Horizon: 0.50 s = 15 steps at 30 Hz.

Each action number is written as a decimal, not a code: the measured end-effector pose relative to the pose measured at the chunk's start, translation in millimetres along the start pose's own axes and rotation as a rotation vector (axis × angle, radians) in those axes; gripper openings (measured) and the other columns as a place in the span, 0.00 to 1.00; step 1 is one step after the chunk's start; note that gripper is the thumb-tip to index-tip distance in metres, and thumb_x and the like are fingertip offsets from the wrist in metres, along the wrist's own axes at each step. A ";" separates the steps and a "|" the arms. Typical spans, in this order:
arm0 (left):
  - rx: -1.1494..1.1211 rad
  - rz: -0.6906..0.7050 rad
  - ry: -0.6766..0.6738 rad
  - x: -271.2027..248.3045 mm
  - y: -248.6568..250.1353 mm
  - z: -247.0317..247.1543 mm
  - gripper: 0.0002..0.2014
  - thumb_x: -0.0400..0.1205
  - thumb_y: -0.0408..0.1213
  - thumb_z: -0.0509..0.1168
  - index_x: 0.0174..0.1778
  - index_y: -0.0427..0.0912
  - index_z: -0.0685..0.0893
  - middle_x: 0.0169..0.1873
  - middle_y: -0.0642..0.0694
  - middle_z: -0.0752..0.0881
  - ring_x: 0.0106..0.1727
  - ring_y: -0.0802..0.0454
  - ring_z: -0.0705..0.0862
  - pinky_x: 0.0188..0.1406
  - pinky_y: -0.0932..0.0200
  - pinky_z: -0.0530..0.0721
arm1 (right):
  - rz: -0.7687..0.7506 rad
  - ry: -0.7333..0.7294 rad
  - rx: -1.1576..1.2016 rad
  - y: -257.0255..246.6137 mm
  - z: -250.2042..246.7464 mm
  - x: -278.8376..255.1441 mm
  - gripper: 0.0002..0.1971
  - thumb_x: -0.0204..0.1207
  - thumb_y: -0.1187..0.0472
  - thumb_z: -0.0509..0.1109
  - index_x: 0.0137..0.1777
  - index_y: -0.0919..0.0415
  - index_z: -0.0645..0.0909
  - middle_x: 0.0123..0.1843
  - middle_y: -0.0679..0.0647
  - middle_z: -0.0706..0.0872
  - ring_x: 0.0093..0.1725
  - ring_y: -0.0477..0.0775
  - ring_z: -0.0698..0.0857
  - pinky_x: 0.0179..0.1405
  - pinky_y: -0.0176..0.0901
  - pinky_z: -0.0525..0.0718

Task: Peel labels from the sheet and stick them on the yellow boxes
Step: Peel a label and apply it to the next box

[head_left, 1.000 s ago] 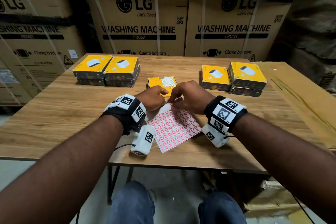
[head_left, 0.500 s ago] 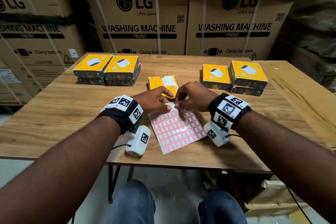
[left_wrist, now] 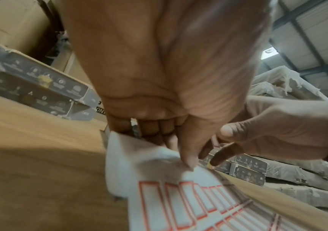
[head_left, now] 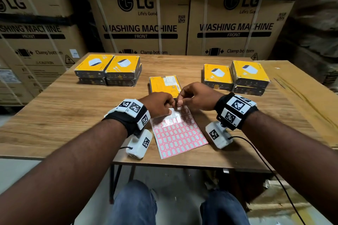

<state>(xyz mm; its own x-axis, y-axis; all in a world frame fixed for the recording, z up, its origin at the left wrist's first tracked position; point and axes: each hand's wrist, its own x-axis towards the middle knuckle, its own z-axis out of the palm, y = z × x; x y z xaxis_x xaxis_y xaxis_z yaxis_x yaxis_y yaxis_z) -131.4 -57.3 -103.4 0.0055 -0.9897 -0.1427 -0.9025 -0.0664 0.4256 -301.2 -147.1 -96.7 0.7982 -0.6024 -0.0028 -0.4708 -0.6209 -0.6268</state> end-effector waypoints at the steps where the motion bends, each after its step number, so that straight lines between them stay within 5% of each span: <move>1: 0.000 0.005 0.022 -0.5 0.9 -0.9 0.08 0.79 0.35 0.71 0.52 0.50 0.83 0.48 0.49 0.87 0.51 0.51 0.84 0.50 0.58 0.80 | 0.004 0.008 -0.001 1.1 0.1 0.2 0.03 0.78 0.59 0.74 0.43 0.54 0.87 0.42 0.50 0.91 0.42 0.46 0.87 0.46 0.44 0.84; 6: 0.033 0.024 0.223 1.0 0.5 -15.9 0.07 0.78 0.34 0.71 0.44 0.53 0.86 0.44 0.52 0.88 0.49 0.53 0.86 0.48 0.60 0.82 | 0.031 0.055 -0.007 -1.2 -1.8 2.9 0.04 0.79 0.59 0.73 0.45 0.57 0.88 0.43 0.52 0.91 0.43 0.49 0.87 0.46 0.44 0.83; 9: 0.102 0.027 0.317 5.0 -2.0 -26.4 0.08 0.77 0.35 0.72 0.47 0.54 0.86 0.50 0.52 0.88 0.53 0.52 0.85 0.48 0.61 0.79 | 0.037 0.066 -0.028 -7.2 -5.4 8.8 0.06 0.79 0.59 0.72 0.45 0.58 0.90 0.43 0.51 0.92 0.45 0.49 0.88 0.48 0.47 0.84; 12: 0.289 -0.030 0.233 12.5 -4.4 -30.7 0.17 0.77 0.36 0.72 0.62 0.53 0.85 0.61 0.48 0.85 0.62 0.48 0.82 0.57 0.55 0.82 | 0.032 0.101 -0.030 -16.1 -8.0 16.0 0.05 0.77 0.57 0.75 0.41 0.55 0.90 0.38 0.46 0.90 0.40 0.43 0.85 0.42 0.42 0.83; 15: 0.402 -0.076 0.131 18.1 -6.3 -32.6 0.23 0.75 0.38 0.75 0.67 0.51 0.83 0.61 0.47 0.86 0.61 0.46 0.82 0.56 0.55 0.83 | 0.016 0.124 -0.019 -25.6 -7.8 23.2 0.04 0.76 0.58 0.76 0.40 0.54 0.90 0.35 0.44 0.88 0.37 0.40 0.83 0.38 0.38 0.80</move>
<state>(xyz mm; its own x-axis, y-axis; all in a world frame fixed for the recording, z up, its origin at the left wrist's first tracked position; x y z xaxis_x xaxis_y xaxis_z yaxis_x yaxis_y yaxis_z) -111.5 -79.0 -79.5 0.1100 -0.9933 -0.0343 -0.9933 -0.1111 0.0329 -273.6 -149.1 -74.6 0.7384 -0.6690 0.0849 -0.4910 -0.6196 -0.6124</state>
